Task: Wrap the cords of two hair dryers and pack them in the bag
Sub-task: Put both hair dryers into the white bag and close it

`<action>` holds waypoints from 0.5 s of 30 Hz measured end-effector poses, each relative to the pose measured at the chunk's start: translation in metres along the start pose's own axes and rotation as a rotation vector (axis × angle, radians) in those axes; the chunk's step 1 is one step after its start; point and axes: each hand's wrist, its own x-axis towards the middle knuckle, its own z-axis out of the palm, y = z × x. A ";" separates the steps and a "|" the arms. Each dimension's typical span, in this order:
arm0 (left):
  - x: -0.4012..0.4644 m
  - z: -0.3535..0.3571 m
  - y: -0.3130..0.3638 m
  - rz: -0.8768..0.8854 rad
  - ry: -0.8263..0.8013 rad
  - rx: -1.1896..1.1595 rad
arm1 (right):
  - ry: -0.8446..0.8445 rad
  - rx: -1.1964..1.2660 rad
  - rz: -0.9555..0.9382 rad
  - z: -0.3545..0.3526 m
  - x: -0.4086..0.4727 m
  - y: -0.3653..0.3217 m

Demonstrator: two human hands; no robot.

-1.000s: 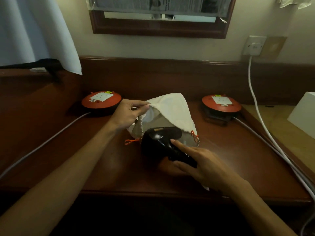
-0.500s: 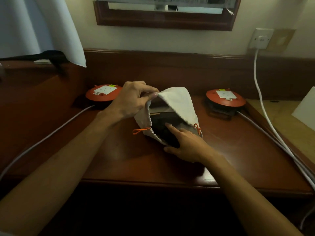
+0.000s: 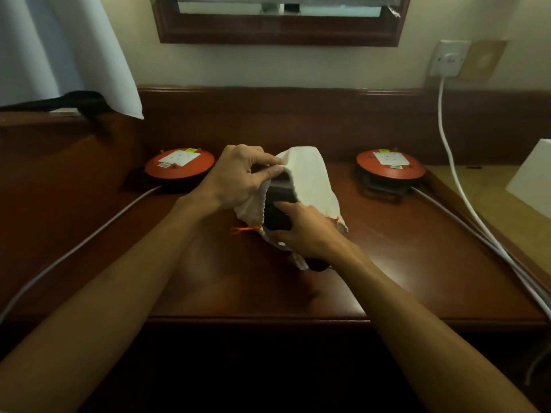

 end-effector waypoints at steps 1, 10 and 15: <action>-0.001 0.001 -0.001 -0.001 -0.003 0.004 | -0.013 0.028 -0.009 -0.001 0.005 -0.009; -0.009 -0.008 -0.016 -0.047 0.021 -0.059 | 0.028 -0.050 -0.077 0.007 0.011 -0.027; -0.012 -0.011 -0.010 -0.036 -0.018 -0.159 | 0.049 0.106 0.025 0.013 0.032 -0.016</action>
